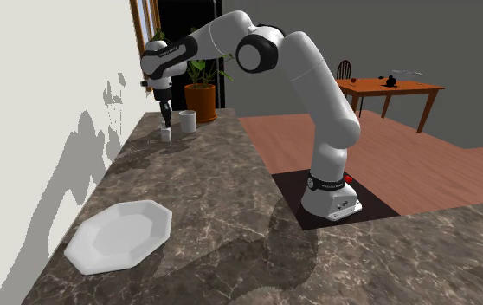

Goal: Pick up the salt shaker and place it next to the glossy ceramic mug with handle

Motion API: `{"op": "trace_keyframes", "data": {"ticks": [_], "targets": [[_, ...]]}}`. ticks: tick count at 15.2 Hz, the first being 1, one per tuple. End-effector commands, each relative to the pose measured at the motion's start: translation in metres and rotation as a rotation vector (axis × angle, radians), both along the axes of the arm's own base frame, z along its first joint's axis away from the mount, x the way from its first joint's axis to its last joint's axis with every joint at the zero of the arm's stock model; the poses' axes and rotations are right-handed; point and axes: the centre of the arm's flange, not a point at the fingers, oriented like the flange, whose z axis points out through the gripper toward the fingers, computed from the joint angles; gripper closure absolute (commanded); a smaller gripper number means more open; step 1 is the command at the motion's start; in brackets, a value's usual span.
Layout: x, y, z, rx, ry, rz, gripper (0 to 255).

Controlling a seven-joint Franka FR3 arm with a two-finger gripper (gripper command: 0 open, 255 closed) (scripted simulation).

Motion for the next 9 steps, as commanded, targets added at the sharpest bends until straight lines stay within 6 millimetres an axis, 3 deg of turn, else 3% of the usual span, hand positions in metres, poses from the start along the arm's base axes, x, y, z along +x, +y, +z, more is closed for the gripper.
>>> {"op": "trace_keyframes", "data": {"ticks": [1, 6, 7, 9], "targets": [[0.0005, 0.0002, -0.0019, 0.000, -0.001, 0.000, 255], [0.0005, 0.0002, -0.0019, 0.000, -0.001, 0.000, 255], [0.0005, 0.0002, -0.0019, 0.000, -0.001, 0.000, 0], [0.0005, 0.0002, -0.0019, 0.000, -0.001, 0.000, 0]]}}
